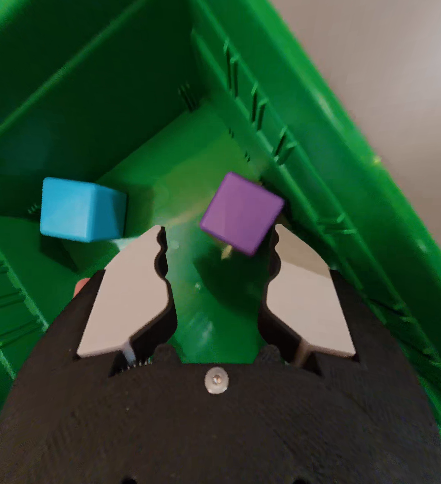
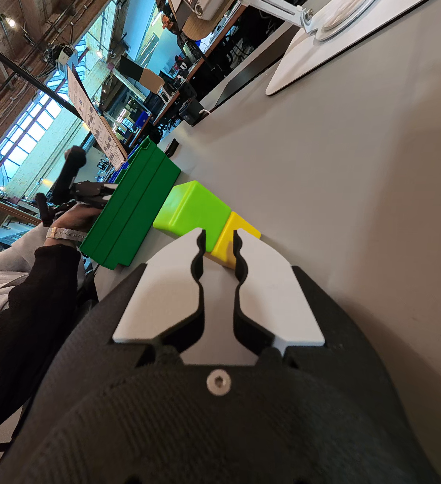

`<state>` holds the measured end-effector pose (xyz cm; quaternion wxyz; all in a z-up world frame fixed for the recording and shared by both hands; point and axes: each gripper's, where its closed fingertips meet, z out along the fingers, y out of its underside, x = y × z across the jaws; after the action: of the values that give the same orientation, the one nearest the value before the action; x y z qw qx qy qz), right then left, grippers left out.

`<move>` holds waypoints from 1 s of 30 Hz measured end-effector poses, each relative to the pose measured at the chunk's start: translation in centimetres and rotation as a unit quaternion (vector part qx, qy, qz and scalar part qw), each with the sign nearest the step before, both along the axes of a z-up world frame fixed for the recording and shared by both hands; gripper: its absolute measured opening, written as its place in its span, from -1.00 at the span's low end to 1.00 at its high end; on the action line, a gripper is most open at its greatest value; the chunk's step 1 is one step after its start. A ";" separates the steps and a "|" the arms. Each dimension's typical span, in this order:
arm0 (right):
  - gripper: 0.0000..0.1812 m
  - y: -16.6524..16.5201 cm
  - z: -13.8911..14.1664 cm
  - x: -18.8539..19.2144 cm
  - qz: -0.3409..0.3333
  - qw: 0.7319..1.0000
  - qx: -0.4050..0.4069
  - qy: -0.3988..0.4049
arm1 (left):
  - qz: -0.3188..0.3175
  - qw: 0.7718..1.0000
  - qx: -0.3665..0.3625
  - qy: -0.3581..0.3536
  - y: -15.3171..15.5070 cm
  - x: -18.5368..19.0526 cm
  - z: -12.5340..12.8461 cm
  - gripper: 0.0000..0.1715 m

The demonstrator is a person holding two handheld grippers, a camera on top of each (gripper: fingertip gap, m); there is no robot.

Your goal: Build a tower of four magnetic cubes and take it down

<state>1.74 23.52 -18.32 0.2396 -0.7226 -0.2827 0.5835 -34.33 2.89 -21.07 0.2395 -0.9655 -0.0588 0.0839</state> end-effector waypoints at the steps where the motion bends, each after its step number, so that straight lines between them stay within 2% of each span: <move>1: -0.77 0.0 0.0 0.0 0.000 1.000 -0.002 0.000 | 0.011 1.000 -0.015 -0.003 -0.5 -0.2 -0.3 -0.12; 4: -0.77 0.1 0.0 0.0 -0.002 1.000 -0.007 0.003 | 0.045 0.998 -0.049 -0.012 -2.2 -0.9 -1.0 -0.15; 10: -0.77 0.2 0.0 0.1 -0.002 1.000 -0.010 0.003 | 0.096 0.994 -0.049 -0.005 -3.6 -2.4 -0.4 -0.20; 15: -0.77 0.2 -0.1 0.1 -0.002 1.000 -0.011 0.003 | 0.063 0.996 0.020 -0.055 -1.4 -0.4 1.3 -0.19; 18: -0.77 0.2 -0.1 0.1 -0.002 1.000 -0.012 0.003 | 0.076 0.992 0.058 -0.079 0.0 0.0 2.0 -0.18; 22: -0.77 0.2 -0.1 0.1 -0.003 1.000 -0.012 0.003 | 0.124 0.980 0.061 -0.145 0.7 0.4 0.8 -0.18; 26: -0.77 0.2 -0.1 0.1 -0.003 1.000 -0.015 0.004 | 0.148 0.975 0.037 -0.160 0.1 0.2 -0.4 -0.12; 28: -0.77 0.3 -0.1 0.1 -0.004 1.000 -0.016 0.004 | 0.167 0.973 0.042 -0.156 -0.2 -0.4 -0.3 -0.19; 30: -0.77 0.3 -0.1 0.1 -0.004 1.000 -0.016 0.005 | 0.181 0.972 0.043 -0.145 -0.7 -1.1 0.0 -0.42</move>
<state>1.85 23.79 -18.39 0.2318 -0.7248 -0.2692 0.5903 -35.42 2.16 -21.03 0.2510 -0.9293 -0.2704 -0.0181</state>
